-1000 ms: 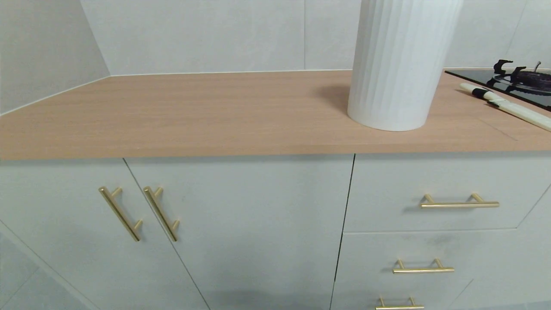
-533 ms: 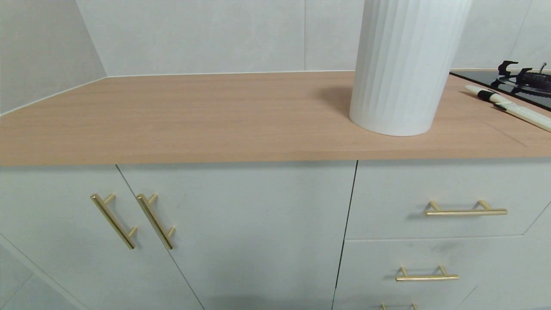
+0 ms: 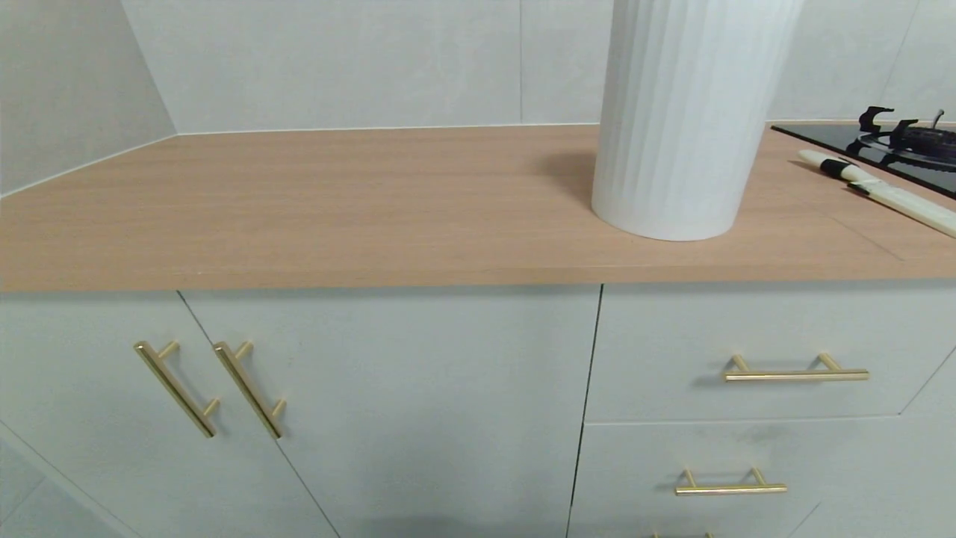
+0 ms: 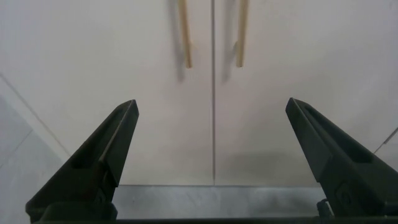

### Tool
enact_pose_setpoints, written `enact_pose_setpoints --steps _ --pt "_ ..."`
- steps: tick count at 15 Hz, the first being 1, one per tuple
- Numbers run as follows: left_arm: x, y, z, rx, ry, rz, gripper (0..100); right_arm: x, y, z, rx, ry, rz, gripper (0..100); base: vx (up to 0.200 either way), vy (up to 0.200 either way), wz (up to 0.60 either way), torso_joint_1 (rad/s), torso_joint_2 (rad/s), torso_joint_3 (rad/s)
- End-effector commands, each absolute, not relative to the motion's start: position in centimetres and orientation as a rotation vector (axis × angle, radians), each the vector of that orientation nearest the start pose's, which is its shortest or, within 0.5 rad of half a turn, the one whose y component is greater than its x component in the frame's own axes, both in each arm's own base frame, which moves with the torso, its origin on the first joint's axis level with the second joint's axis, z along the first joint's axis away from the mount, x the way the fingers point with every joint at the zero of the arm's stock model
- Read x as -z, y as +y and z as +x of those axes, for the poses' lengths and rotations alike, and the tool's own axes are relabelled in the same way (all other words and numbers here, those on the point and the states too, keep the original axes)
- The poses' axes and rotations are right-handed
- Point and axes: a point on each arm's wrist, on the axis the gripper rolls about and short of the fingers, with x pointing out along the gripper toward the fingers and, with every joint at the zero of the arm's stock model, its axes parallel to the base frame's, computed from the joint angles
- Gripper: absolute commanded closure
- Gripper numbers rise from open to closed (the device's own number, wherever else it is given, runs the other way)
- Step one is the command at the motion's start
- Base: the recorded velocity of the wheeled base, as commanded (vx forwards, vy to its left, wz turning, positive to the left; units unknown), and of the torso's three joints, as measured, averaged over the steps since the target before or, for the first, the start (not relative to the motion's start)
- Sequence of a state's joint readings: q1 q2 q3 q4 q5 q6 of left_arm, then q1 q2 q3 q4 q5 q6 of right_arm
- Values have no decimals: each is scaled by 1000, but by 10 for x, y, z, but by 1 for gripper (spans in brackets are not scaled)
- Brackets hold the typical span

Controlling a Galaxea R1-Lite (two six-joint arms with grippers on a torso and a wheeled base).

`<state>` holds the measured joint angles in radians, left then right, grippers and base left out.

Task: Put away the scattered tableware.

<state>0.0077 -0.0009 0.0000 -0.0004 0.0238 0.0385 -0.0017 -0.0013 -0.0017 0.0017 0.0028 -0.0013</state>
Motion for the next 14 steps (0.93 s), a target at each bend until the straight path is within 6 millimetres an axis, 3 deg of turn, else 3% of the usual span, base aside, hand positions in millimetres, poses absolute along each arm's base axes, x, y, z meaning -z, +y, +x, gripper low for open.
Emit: enact_pose_setpoints --steps 1,4,14 --pt "-76 0 -23 -32 -1 38 0 -76 0 -23 -2 0 -2 0 0 -200 0 -2 2 2" --pt "-76 0 -23 -32 -1 35 0 -76 0 -23 -3 0 -3 0 0 -200 0 2 1 4" --pt "-76 0 -23 -32 -1 20 0 -76 0 -23 -3 0 -5 0 0 0 0 0 0 0"
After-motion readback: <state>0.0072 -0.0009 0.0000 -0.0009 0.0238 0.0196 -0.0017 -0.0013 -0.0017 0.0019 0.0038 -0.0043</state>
